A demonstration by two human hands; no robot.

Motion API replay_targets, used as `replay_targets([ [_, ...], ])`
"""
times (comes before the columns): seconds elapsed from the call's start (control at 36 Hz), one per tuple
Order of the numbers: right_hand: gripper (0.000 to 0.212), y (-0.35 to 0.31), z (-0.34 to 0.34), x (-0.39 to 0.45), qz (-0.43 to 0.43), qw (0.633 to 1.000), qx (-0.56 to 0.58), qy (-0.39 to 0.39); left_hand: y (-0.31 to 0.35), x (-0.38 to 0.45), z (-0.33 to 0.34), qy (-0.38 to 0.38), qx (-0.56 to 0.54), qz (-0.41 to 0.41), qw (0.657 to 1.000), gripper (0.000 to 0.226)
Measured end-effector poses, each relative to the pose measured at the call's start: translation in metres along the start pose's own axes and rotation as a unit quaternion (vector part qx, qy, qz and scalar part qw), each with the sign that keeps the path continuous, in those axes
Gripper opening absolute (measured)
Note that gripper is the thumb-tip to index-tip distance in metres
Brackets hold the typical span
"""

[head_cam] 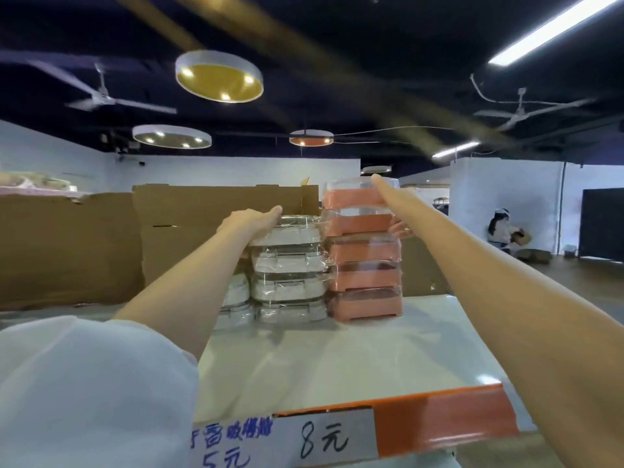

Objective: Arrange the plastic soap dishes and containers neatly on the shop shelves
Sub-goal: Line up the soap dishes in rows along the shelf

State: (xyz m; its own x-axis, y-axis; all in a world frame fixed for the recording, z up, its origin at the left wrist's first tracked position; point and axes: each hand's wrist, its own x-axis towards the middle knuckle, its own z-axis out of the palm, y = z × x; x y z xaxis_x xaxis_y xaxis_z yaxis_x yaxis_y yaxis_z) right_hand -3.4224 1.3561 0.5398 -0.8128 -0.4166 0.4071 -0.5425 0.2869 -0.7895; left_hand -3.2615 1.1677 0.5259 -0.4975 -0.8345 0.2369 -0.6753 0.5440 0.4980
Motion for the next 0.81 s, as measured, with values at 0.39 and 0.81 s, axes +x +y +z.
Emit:
replay_targets([
  [0.39,0.051,-0.005,0.016,0.023,0.104,0.978,0.180,0.030,0.005,-0.007,0.010,0.002,-0.043,-0.006,0.999,0.076],
  [0.81,0.028,0.013,0.008,0.000,0.090,0.951,0.296,-0.021,0.008,-0.016,0.010,0.040,-0.179,0.000,0.983,0.067],
])
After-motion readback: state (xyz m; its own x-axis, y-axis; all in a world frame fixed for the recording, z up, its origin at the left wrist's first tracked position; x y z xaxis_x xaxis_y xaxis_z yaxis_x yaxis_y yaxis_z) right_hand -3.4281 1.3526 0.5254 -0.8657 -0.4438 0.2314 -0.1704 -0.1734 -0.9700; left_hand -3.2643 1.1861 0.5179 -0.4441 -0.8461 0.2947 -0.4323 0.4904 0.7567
